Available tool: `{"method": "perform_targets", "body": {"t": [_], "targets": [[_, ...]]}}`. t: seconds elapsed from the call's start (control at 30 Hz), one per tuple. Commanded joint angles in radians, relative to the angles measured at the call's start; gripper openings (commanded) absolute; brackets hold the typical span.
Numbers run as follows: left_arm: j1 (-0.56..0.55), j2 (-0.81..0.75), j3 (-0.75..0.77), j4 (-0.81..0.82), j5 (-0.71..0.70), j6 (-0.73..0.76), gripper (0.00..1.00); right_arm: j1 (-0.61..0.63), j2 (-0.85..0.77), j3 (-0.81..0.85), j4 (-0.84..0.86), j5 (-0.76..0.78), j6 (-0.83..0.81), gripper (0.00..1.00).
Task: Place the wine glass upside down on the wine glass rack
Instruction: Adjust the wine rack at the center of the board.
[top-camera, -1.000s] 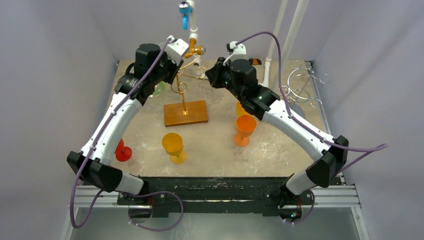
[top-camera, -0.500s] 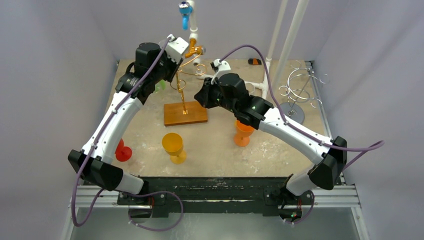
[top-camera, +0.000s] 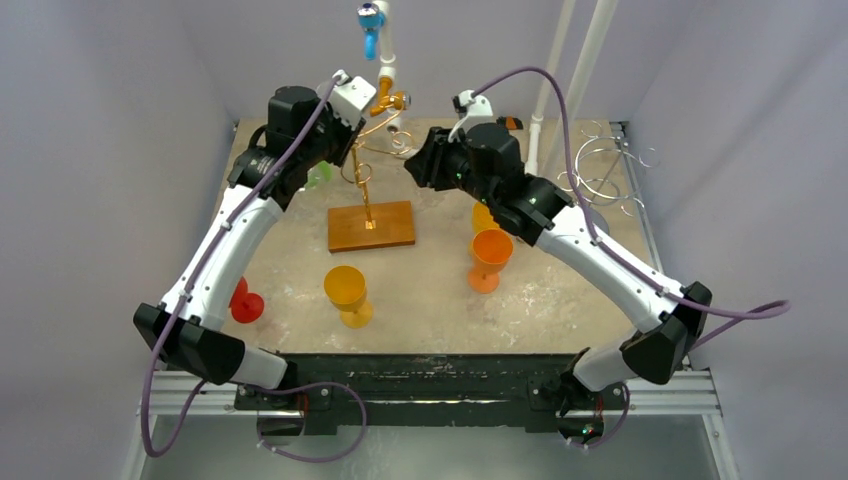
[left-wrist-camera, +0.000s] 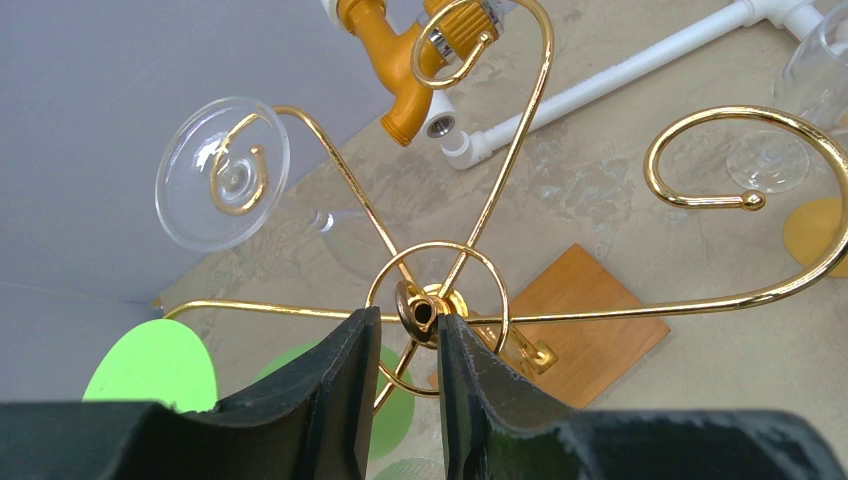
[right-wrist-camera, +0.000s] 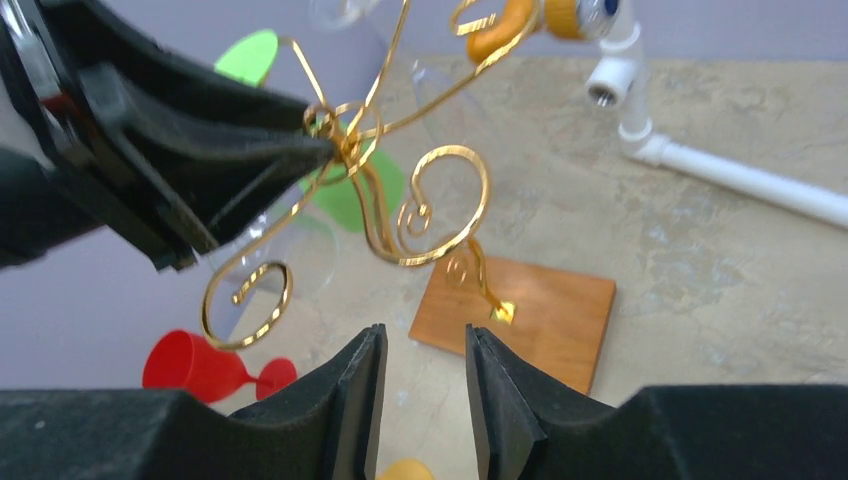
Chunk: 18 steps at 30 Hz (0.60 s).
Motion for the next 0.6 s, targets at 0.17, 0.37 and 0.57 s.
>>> {"method": "perform_targets", "body": {"t": [0.17, 0.37, 0.57], "targets": [[0.016, -0.066, -0.013, 0.016, 0.039, -0.015, 0.31, -0.073, -0.004, 0.129, 0.0, -0.041, -0.032, 0.47], [0.016, -0.073, -0.015, 0.009, 0.05, -0.022, 0.31, -0.094, 0.06, 0.179, 0.001, -0.08, -0.027, 0.49], [0.016, -0.077, 0.011, -0.017, 0.063, -0.056, 0.38, -0.096, 0.097, 0.193, 0.013, -0.087, -0.02, 0.48]]}}
